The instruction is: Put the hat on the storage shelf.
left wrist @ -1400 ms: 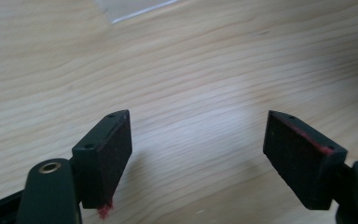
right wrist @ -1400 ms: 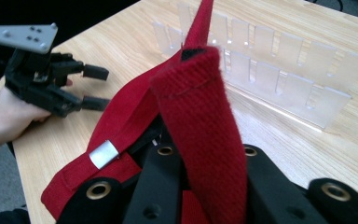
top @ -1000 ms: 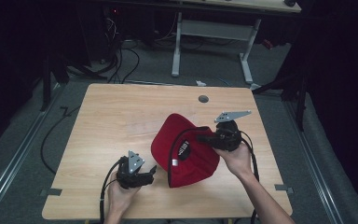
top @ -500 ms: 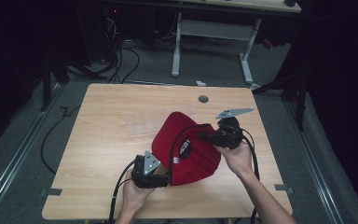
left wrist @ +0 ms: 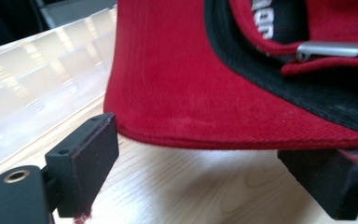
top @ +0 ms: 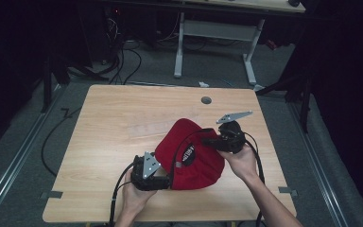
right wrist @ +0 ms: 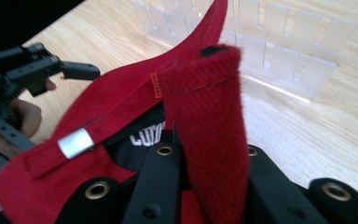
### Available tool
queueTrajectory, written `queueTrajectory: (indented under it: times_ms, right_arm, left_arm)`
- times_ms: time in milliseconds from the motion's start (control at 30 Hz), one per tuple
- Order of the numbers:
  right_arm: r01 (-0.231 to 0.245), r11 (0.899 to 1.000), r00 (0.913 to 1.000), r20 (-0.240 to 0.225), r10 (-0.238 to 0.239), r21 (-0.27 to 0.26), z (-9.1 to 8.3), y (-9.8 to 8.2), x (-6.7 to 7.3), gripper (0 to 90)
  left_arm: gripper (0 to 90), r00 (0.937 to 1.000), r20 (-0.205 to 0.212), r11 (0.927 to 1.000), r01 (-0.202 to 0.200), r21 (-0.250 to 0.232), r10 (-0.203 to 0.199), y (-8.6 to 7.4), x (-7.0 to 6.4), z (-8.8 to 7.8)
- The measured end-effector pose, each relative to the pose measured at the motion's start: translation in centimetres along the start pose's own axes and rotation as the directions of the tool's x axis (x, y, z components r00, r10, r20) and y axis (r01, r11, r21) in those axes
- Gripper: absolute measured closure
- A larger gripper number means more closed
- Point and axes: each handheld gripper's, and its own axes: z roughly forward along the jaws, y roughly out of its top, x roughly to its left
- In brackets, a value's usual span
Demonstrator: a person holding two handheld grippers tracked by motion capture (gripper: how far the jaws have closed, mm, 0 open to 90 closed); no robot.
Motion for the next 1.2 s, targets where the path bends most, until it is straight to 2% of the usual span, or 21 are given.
queueTrajectory:
  times_ms: [100, 233, 367, 467, 533, 600, 633, 767, 867, 933, 967, 1000, 1033, 1100, 1200]
  right_arm:
    - [0.0, 1.0, 1.0, -0.001, 0.0, 0.01, 0.2, -0.1, 0.0, 85.5]
    - [-0.007, 1.0, 1.0, -0.004, 0.007, 0.03, 0.4, -0.2, 0.0, 85.4]
    - [-0.01, 0.999, 0.9999, -0.011, 0.01, 0.047, 0.5, -0.2, 0.2, 85.3]
    - [-0.023, 0.998, 0.9988, -0.042, 0.026, 0.055, 0.8, -0.5, 0.1, 85.3]
    - [-0.042, 0.997, 0.9948, -0.09, 0.048, 0.068, 1.3, -0.9, -0.1, 85.2]
    - [-0.025, 0.997, 0.9968, -0.074, 0.031, 0.08, 1.7, -1.5, 0.1, 85.2]
    - [-0.025, 0.997, 0.9968, -0.074, 0.031, 0.08, 1.7, -1.5, 0.1, 85.2]
    - [-0.059, 0.996, 0.9934, -0.094, 0.065, 0.069, 2.3, -2.2, -0.3, 84.8]
    - [-0.058, 0.997, 0.9926, -0.103, 0.064, 0.057, 2.3, -2.3, -0.5, 84.7]
    - [-0.067, 0.997, 0.99, -0.121, 0.072, 0.042, 2.3, -2.6, -0.7, 84.3]
    - [-0.068, 0.997, 0.9892, -0.129, 0.07, 0.024, 2.2, -2.8, -0.9, 83.7]
    - [-0.068, 0.997, 0.9892, -0.129, 0.07, 0.024, 2.2, -2.8, -0.9, 83.7]
    - [-0.071, 0.997, 0.9885, -0.133, 0.072, 0.011, 2.1, -2.9, -1.0, 83.4]
    - [-0.077, 0.997, 0.9868, -0.145, 0.073, -0.02, 1.8, -3.1, -1.1, 82.1]
    - [-0.07, 0.997, 0.9891, -0.132, 0.065, -0.032, 1.7, -3.2, -1.2, 78.7]
  left_arm:
    - [12.3, 0.9993, 0.0, 0.9992, -0.038, 0.011, 0.038, 0.0, -0.1, 0.1]
    - [13.8, 0.999, 0.001, 0.9989, -0.045, 0.009, 0.045, -0.1, -0.2, 0.0]
    - [16.4, 0.9954, -0.005, 0.9953, -0.095, 0.015, 0.095, -0.2, -0.5, 0.0]
    - [21.5, 0.9958, 0.014, 0.9959, -0.09, 0.003, 0.09, -0.2, -0.8, 0.0]
    - [28.4, 0.9958, 0.018, 0.996, -0.089, 0.003, 0.089, -0.1, -0.9, 0.1]
    - [34.0, 0.996, 0.019, 0.996, -0.087, 0.02, 0.087, -0.1, -0.8, 0.1]
    - [34.0, 0.996, 0.019, 0.9957, -0.088, 0.027, 0.088, -0.1, -0.8, 0.1]
    - [45.9, 0.9962, 0.027, 0.9954, -0.084, 0.046, 0.082, 0.0, -0.6, 0.2]
    - [51.3, 0.9944, 0.054, 0.9933, -0.095, 0.066, 0.091, 0.1, -0.8, 0.0]
    - [56.1, 0.9946, 0.073, 0.9938, -0.08, 0.077, 0.075, 0.4, -0.8, -0.2]
    - [60.2, 0.9937, 0.095, 0.993, -0.069, 0.096, 0.059, 0.7, -1.0, -0.3]
    - [62.2, 0.9937, 0.095, 0.993, -0.069, 0.096, 0.059, 0.7, -1.0, -0.3]
    - [62.2, 0.9927, 0.105, 0.9926, -0.07, 0.1, 0.059, 0.8, -1.2, -0.4]
    - [68.1, 0.99, 0.123, 0.9898, -0.083, 0.116, 0.068, 1.1, -1.4, -0.5]
    - [74.9, 0.9842, 0.158, 0.9855, -0.101, 0.136, 0.079, 1.7, -2.2, -0.8]
